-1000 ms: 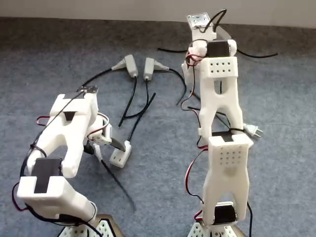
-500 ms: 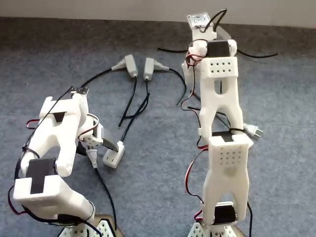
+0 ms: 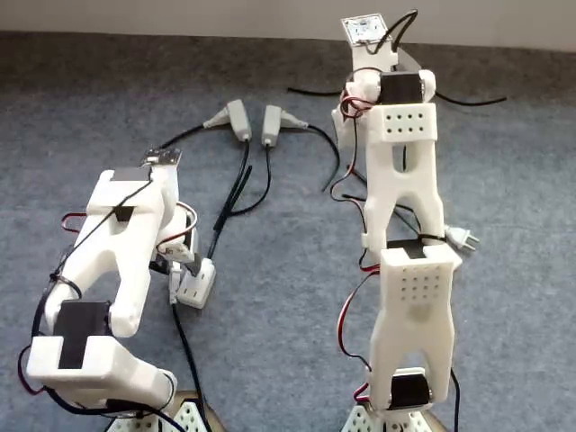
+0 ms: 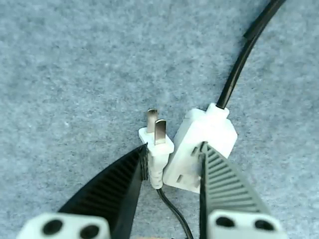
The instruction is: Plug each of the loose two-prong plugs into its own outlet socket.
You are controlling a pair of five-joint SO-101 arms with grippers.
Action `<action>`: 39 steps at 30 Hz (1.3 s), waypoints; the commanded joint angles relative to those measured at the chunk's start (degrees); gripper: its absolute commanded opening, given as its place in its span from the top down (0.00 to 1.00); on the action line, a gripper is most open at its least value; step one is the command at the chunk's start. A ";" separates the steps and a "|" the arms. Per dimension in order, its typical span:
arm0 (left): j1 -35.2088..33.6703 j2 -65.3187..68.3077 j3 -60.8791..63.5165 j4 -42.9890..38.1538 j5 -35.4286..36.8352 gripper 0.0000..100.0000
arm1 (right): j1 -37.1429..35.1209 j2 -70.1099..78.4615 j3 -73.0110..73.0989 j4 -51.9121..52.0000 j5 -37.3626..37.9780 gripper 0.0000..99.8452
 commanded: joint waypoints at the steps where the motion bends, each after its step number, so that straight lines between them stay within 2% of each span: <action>1: -0.75 0.31 0.84 -0.79 0.88 0.88 | 0.66 -1.19 -2.59 1.19 -0.44 0.82; 17: -3.12 0.31 0.75 -0.79 0.79 0.88 | 0.75 -1.36 -2.59 1.27 -0.35 0.82; 23: -2.86 0.22 -4.26 2.20 0.70 0.92 | 0.75 -1.45 -2.59 1.27 -0.35 0.82; 27: -2.33 0.22 -10.24 5.10 -1.93 0.92 | 0.75 -1.45 -2.59 1.27 -0.35 0.82; 29: -1.36 0.22 -15.08 8.09 -3.34 0.96 | 1.19 -1.45 -2.59 1.27 -0.35 0.82; 31: -0.48 0.22 -21.76 12.22 -4.57 0.99 | 1.71 -1.45 -2.59 1.01 -0.35 0.82; 35: 2.24 0.31 -36.53 19.43 -4.92 0.99 | 3.38 -1.54 -2.59 0.40 -0.35 0.82; 39: 4.88 0.92 -49.36 20.31 -5.36 0.99 | 4.35 -1.45 -2.59 0.04 -0.35 0.82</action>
